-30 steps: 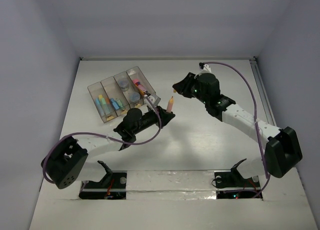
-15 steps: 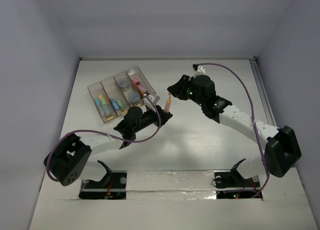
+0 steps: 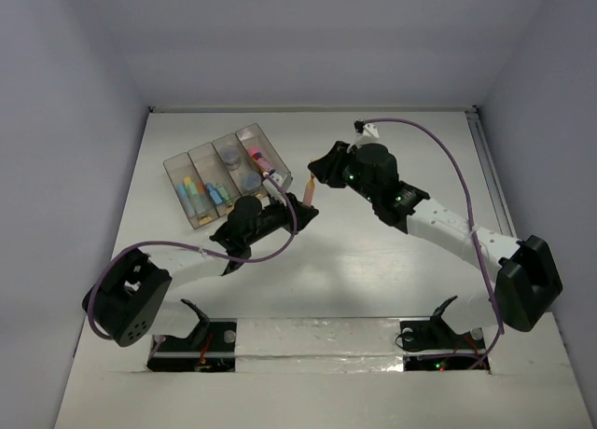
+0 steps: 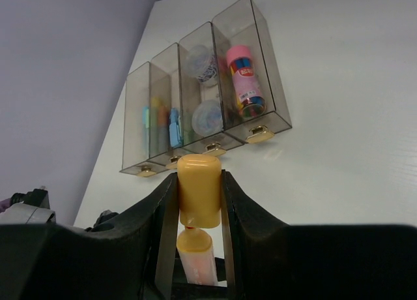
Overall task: Sort the stationery into containers
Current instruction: Close the pen cap on the pen.
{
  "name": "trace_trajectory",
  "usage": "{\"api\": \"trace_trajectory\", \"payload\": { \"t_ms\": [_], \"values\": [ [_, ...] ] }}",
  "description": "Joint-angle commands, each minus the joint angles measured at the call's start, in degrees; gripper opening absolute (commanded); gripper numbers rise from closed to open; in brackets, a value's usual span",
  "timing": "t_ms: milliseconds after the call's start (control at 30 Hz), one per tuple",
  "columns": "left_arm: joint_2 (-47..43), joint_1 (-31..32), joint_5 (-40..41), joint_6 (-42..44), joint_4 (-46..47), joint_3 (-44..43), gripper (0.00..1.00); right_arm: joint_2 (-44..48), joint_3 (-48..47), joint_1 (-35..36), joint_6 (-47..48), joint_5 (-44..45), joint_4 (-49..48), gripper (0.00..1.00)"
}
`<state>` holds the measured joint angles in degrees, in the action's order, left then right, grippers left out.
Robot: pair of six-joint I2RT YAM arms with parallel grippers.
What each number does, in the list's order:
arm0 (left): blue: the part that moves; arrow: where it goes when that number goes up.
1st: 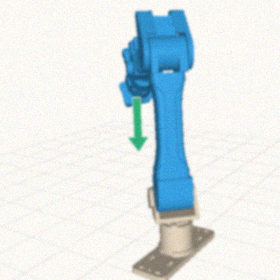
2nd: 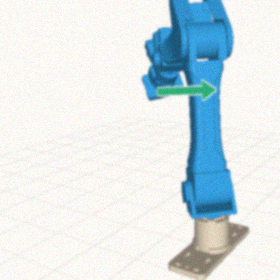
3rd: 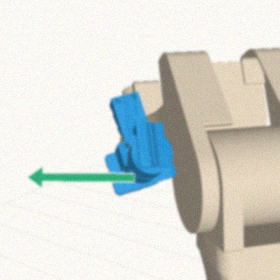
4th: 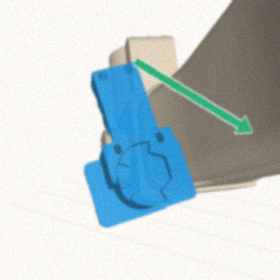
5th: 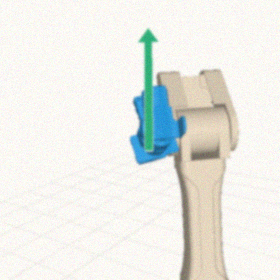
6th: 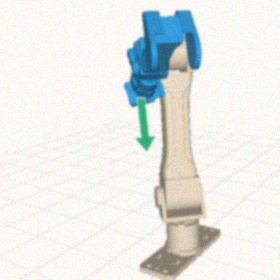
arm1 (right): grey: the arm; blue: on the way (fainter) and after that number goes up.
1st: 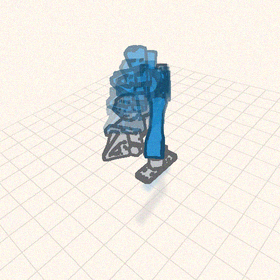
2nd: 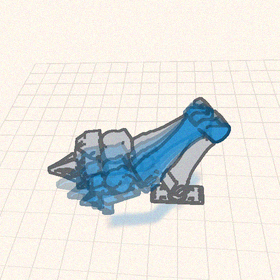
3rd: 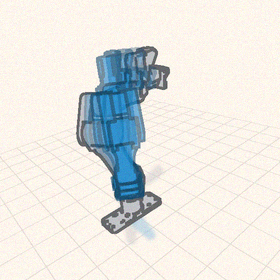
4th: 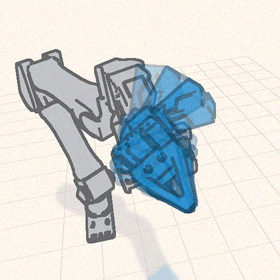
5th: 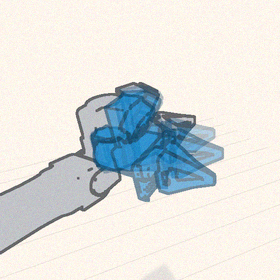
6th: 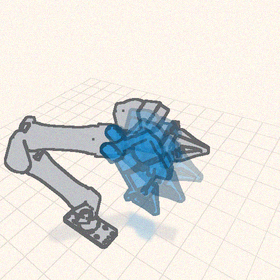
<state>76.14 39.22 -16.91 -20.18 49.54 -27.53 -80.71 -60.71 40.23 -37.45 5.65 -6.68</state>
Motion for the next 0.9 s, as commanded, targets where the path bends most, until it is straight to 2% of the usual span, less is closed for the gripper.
{"api": "trace_trajectory", "payload": {
  "t_ms": [0,867],
  "values": [
    [0.41,-0.46,-1.90,-0.73,3.72,-0.86,0.00,2.04,-0.64,0.91,1.77,1.03,-4.39,0.00],
    [-0.20,-3.45,-6.56,-4.33,10.49,1.95,0.00,0.99,4.45,1.96,2.82,-3.28,-9.93,0.00]
  ]
}}
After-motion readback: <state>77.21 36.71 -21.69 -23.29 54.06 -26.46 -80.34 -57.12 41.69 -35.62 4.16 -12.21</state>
